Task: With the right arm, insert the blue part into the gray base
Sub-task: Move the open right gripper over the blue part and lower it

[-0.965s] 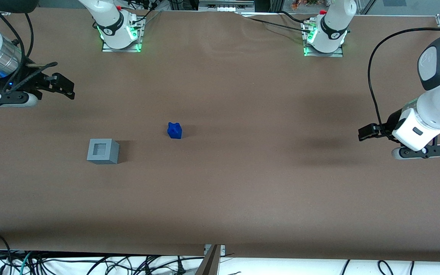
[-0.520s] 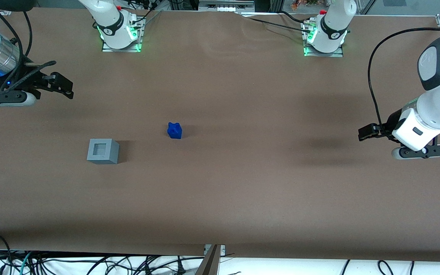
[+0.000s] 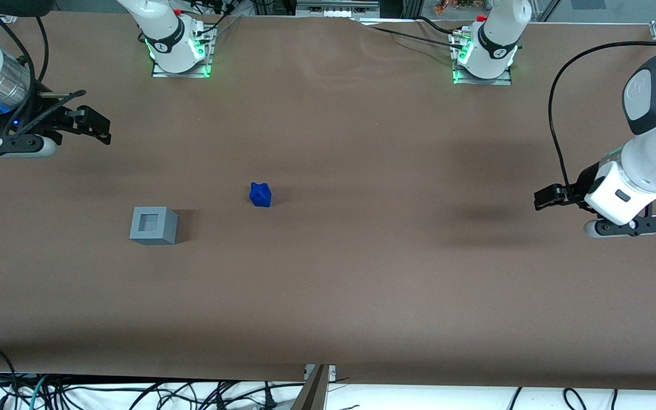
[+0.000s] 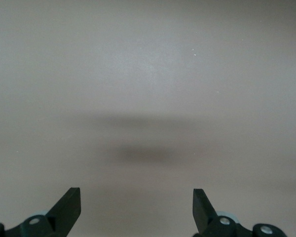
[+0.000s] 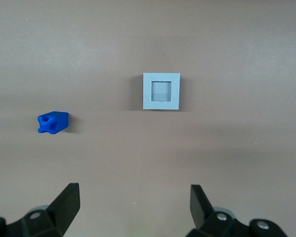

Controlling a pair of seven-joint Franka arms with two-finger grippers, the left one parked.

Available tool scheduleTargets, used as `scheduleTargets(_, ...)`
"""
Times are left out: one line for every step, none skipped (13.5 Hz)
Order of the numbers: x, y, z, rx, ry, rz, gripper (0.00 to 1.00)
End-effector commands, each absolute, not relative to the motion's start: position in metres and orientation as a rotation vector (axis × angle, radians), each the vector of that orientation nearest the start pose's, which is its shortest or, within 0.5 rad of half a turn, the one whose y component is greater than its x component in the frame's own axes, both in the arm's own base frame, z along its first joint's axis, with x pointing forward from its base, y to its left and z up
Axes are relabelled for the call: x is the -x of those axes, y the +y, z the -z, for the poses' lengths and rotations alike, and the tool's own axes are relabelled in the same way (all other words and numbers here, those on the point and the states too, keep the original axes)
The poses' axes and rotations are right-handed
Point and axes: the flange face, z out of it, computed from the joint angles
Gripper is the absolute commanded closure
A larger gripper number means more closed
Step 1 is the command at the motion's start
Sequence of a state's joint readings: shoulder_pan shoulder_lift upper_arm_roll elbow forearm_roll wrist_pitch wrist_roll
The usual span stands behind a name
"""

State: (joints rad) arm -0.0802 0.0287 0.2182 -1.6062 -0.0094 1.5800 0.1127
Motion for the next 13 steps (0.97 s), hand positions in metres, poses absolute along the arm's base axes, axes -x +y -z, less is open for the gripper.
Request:
scheduleTargets(-0.555, 0.074, -0.599, 3.154, -0.054, -0.094, 0.01)
scheduleTargets(-0.555, 0.074, -0.599, 3.153, -0.054, -0.094, 0.01)
scheduleTargets(-0.555, 0.074, -0.599, 3.150, -0.049, -0.094, 0.01)
scheduleTargets(-0.557, 0.075, -0.593, 3.146, -0.049, -0.111, 0.01)
scheduleTargets(-0.560, 0.082, -0.586, 3.137, -0.048, -0.127, 0.01)
scheduleTargets(-0.562, 0.099, -0.577, 3.118, -0.063, -0.140, 0.01)
scheduleTargets(-0.570, 0.111, -0.560, 3.109, -0.019, -0.154, 0.01)
scheduleTargets(-0.578, 0.127, -0.541, 3.104, 0.000, -0.150, 0.01)
scheduleTargets(-0.583, 0.147, -0.523, 3.098, -0.011, -0.132, 0.01)
scheduleTargets(-0.588, 0.169, -0.501, 3.092, 0.031, -0.123, 0.01)
scheduleTargets(-0.592, 0.187, -0.476, 3.089, 0.097, -0.120, 0.01)
scheduleTargets(-0.591, 0.208, -0.455, 3.084, 0.132, -0.099, 0.01)
scheduleTargets(-0.590, 0.224, -0.433, 3.075, 0.182, -0.087, 0.01)
